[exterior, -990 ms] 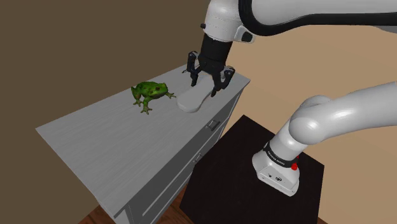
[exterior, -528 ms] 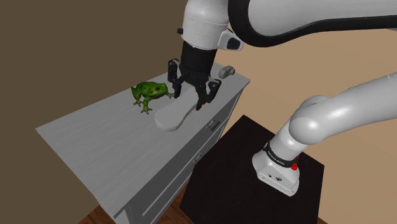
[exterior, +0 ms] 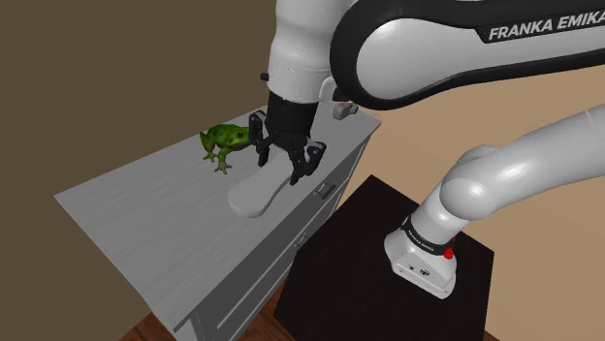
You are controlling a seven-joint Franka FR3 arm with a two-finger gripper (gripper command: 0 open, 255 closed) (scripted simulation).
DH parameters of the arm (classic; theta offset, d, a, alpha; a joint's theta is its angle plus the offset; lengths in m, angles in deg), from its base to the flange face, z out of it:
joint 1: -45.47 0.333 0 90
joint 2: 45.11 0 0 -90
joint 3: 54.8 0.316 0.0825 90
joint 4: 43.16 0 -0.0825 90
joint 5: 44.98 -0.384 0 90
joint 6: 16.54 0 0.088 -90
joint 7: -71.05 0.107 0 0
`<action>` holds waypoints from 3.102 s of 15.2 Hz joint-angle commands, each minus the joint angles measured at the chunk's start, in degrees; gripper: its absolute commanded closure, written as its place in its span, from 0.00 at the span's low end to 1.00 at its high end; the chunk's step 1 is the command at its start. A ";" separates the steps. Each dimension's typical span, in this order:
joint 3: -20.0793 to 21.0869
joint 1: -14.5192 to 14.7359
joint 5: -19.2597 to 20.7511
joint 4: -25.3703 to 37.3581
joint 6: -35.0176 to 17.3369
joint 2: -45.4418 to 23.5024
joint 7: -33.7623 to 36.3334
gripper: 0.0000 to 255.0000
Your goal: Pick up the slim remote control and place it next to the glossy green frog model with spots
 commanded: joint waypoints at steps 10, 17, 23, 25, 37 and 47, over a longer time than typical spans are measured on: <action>3.83 -0.73 -0.47 -5.96 -9.41 -3.44 0.53 1.00; 6.88 -2.00 0.17 -8.99 -15.84 -7.03 1.50 1.00; 9.31 -3.39 1.40 -10.75 -20.48 -10.19 2.68 1.00; 9.30 -3.39 1.40 -10.75 -20.48 -10.19 2.68 1.00; 6.75 -1.90 0.03 -8.98 -15.60 -6.77 1.38 0.00; 4.68 -0.95 -0.51 -7.17 -11.43 -4.29 0.67 0.00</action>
